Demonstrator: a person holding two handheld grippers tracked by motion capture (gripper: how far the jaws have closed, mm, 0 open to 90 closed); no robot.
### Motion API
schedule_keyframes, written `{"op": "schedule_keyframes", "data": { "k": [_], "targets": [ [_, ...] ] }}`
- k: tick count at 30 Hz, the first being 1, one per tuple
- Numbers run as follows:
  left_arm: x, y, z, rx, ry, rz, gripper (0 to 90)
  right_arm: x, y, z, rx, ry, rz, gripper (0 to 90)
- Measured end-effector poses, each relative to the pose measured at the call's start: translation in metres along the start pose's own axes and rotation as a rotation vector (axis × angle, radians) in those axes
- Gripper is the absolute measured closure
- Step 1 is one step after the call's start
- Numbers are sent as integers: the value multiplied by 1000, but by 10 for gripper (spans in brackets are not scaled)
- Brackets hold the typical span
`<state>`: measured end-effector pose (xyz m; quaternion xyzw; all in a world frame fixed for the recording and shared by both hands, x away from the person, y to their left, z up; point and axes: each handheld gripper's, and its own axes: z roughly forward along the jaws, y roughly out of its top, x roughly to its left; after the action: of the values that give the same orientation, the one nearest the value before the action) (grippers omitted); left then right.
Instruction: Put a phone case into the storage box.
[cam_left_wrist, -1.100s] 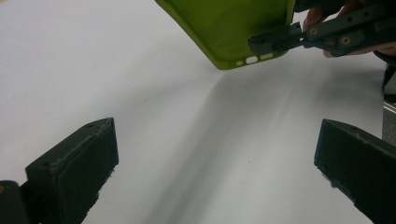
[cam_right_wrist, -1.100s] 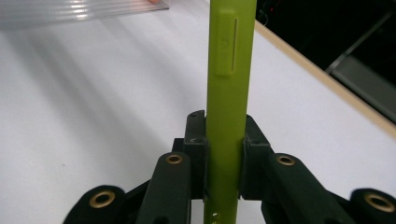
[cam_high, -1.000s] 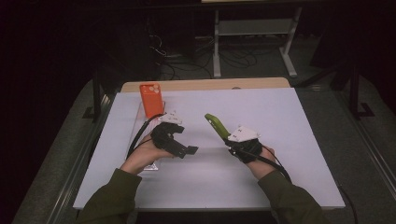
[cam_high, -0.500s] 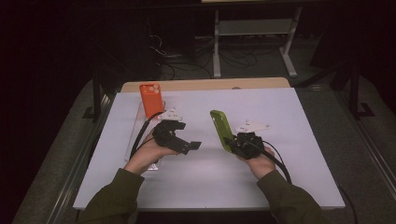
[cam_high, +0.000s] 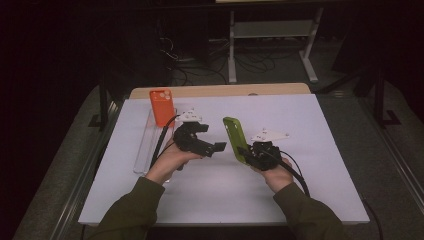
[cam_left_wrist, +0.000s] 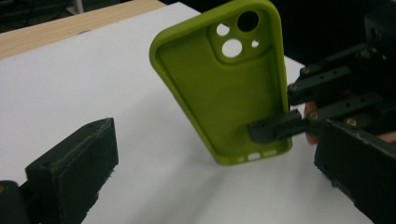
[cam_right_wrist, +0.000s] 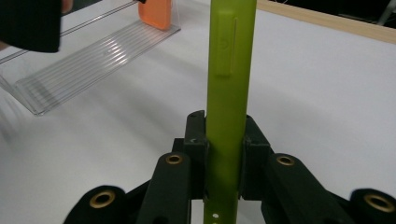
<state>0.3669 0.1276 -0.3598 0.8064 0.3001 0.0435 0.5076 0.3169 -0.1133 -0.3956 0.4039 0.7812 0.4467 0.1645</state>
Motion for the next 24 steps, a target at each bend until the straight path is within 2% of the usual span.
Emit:
{"op": "schedule_keyframes", "data": {
  "k": [7, 11, 17, 24],
  "targets": [
    [-2, 6, 10, -28, -18, -13, 0, 2, 1, 0, -1, 2, 3, 760],
    [-3, 9, 15, -28, -21, -12, 0, 3, 1, 0, -3, 3, -2, 760],
    [-1, 8, 22, -27, -20, -7, 0, 5, 2, -1, -14, 7, -7, 760],
    [-1, 8, 29, -48, -33, -28, 0, 8, 2, 0, -19, 20, -2, 760]
  ]
}}
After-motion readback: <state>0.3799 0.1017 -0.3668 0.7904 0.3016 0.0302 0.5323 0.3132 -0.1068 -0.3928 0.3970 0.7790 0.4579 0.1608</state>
